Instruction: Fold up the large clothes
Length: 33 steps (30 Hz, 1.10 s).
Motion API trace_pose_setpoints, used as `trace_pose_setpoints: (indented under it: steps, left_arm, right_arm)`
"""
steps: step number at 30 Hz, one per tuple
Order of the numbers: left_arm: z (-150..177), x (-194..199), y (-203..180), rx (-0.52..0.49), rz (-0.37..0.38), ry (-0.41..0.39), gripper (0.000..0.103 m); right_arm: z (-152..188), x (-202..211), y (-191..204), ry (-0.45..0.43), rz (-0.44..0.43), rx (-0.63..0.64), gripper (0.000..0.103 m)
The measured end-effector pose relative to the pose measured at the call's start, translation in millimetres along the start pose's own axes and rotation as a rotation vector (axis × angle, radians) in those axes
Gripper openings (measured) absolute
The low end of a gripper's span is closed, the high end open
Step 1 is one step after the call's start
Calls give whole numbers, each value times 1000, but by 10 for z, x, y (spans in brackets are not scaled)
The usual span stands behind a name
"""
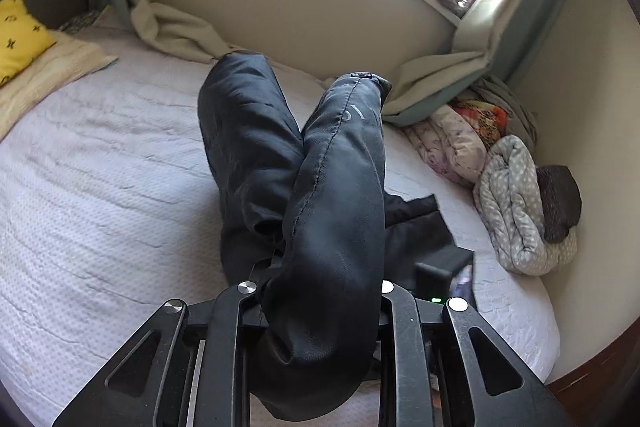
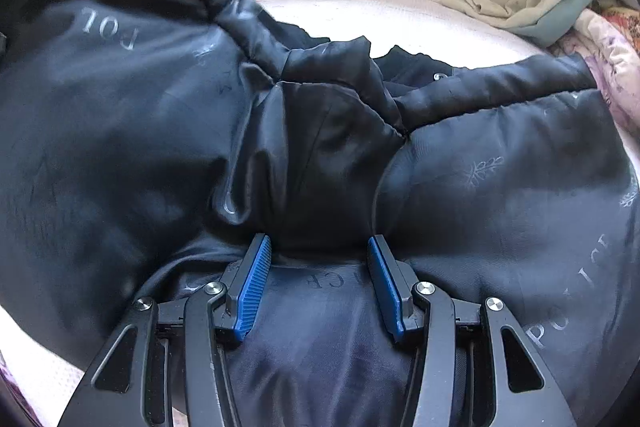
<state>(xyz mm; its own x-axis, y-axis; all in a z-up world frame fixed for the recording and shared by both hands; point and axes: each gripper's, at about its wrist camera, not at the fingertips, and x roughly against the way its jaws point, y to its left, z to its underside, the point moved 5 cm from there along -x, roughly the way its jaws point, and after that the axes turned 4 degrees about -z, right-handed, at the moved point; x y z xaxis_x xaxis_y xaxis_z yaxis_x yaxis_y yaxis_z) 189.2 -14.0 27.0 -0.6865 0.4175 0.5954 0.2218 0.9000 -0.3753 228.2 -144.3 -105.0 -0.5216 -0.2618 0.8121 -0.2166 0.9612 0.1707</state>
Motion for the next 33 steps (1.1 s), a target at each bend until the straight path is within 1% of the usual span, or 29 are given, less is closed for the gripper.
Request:
trace_pose_setpoints:
  steps: [1,3,7,12,16,19,20,22,24,25,26,27,29,30,32,33]
  left_arm:
    - [25,23,-42,-9,9,4,26]
    - [61,-31,-298,-45,21,19,26]
    - [161,-120,-599,-98,7,37,26]
    - [243,-217,-886,-155,-64,28,26]
    - [249,-269,-938,-160,-108,20,26]
    - [227,-310,-951,-153,-129,20,26]
    - [219,-318,-955,-153,-132,21,26]
    - [208,-335,-953,-154,-134,23,26]
    - [196,-347,-935,-147,-137,26,26]
    - [189,-352,-929,-142,-137,27,26]
    - [188,-360,-928,-139,-137,28,26]
    - [185,-369,-931,-138,-137,29,26]
    - [174,-375,-938,-136,-135,30,26]
    - [170,-378,-947,-136,-135,30,26]
    - [159,-375,-951,-133,-135,30,26]
    - [154,-378,-961,-132,-134,30,26]
  right_arm:
    - [-3,-3,-15,0,-7,-8,47]
    - [-9,-13,-37,-2,-18,-20,47]
    - [-13,-29,-96,-1,-51,-55,47]
    - [-34,-59,-204,3,-104,-108,46]
    - [-51,-68,-291,13,-149,-152,45]
    - [-101,-29,-329,45,-187,-154,45]
    - [-120,9,-361,61,-214,-164,45]
    - [-149,86,-448,95,-277,-211,45]
    - [-166,227,-613,128,-356,-306,45]
    - [-176,329,-713,137,-383,-349,45]
    - [-191,430,-799,128,-389,-373,46]
    - [-206,536,-887,106,-384,-384,47]
    - [-231,769,-1089,49,-333,-386,48]
    - [-229,876,-1206,24,-277,-374,48]
    - [-189,971,-1388,8,-180,-354,48]
    - [-159,969,-1443,8,-162,-354,48]
